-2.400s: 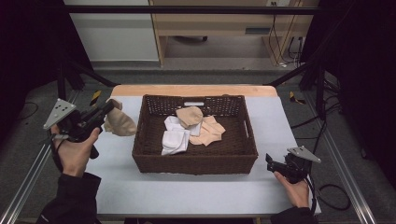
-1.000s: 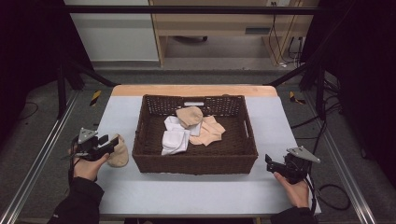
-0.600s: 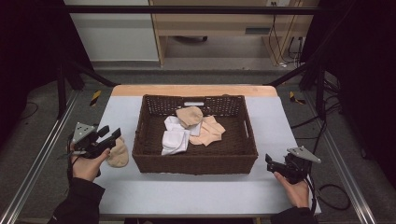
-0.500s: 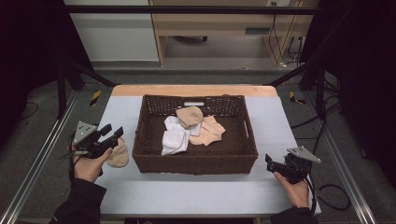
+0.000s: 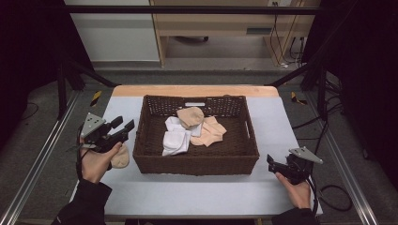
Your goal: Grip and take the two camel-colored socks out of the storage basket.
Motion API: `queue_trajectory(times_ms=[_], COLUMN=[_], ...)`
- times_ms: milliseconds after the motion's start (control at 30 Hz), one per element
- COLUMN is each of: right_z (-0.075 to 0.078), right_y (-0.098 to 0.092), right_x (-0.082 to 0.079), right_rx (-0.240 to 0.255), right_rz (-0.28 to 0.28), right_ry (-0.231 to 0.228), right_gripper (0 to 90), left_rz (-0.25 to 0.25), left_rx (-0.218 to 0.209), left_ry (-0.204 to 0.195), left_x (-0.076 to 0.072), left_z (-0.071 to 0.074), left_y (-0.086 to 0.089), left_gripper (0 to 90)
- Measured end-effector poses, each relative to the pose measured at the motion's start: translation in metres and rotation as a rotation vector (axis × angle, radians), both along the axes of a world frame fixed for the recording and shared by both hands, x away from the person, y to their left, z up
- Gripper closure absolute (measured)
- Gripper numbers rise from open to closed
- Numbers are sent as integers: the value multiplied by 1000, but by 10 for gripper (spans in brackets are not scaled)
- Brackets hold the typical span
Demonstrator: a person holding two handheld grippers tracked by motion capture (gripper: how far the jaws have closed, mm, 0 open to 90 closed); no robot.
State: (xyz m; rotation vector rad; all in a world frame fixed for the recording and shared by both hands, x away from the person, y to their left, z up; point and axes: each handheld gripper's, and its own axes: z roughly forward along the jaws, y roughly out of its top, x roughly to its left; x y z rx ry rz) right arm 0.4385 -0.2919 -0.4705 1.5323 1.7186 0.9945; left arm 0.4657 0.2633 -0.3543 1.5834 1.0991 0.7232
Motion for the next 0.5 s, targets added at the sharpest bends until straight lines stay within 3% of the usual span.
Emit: queue_trajectory(times_ms=[233, 500], right_z=[0, -1], right_y=[0, 0], right_x=[1, 1], right_rx=[-5, -9], right_rz=[0, 4], right_ry=[1, 2], right_gripper=[35, 35], left_rz=[-35, -58], left_rx=[16, 5], left_ry=[-4, -10], left_x=[11, 28], left_z=[10, 24], left_y=[-27, -59], left_gripper=[495, 484])
